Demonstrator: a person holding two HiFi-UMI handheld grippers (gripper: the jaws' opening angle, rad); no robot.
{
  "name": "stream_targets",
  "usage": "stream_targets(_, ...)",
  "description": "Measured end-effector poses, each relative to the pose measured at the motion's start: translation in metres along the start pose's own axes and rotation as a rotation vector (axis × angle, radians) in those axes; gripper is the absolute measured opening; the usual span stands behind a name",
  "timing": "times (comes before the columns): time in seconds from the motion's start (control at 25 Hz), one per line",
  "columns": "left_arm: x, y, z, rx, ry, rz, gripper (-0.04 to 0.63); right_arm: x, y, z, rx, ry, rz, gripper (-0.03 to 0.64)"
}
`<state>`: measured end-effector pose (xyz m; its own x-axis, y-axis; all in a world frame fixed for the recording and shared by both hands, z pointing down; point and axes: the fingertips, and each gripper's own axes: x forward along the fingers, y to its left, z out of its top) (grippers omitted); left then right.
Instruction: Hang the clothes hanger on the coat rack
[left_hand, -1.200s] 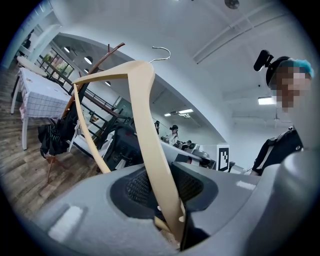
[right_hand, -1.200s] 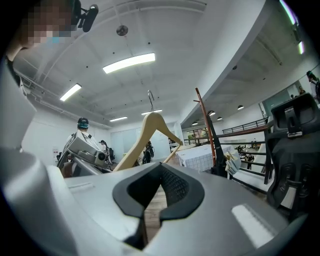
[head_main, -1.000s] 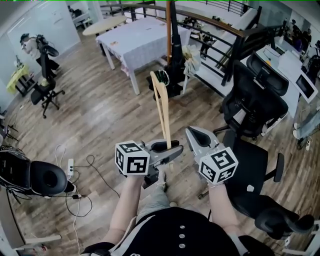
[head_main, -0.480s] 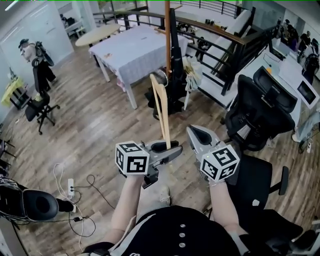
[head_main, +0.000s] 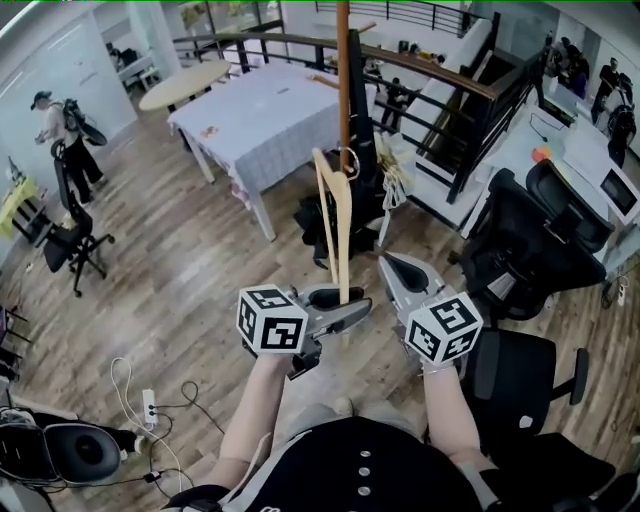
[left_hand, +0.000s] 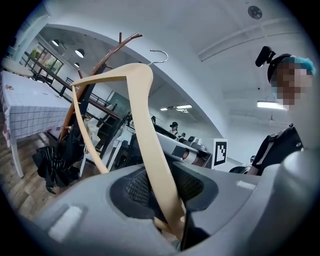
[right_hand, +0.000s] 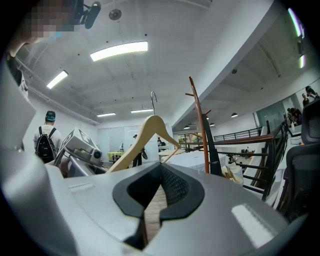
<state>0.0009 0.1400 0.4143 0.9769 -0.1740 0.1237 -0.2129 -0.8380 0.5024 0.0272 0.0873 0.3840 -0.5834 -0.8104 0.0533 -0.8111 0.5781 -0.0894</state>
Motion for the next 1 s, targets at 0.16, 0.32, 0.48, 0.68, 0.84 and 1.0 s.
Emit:
stream_targets(0.16, 0.000, 0.024, 0.008, -0.015, 0.008, -0.003, 0.126, 0.020, -0.014, -0.002, 0.016, 0.009, -0.015, 0.001)
stream_targets(0.32, 0.005, 0.041, 0.018, -0.019, 0.004, -0.019, 0.124, 0.041, -0.018, -0.007, 0.017, 0.015, -0.005, 0.002)
stream_targets(0.48, 0.009, 0.062, 0.033, -0.003, 0.000, -0.021, 0.124, 0.066, -0.025, -0.011, 0.013, 0.020, 0.018, 0.002)
stream_targets(0.68, 0.020, 0.090, 0.058, 0.002, -0.016, -0.030, 0.124, 0.096, -0.052, 0.000, 0.000, 0.009, 0.020, 0.002)
stream_targets(0.84, 0.030, 0.115, 0.080, 0.016, -0.033, -0.025, 0.124, 0.118, -0.078, 0.009, -0.005, -0.007, 0.019, 0.002)
stream_targets(1.0, 0.039, 0.141, 0.103, 0.041, -0.042, -0.005, 0.124, 0.143, -0.103, 0.018, -0.008, -0.024, 0.025, 0.002)
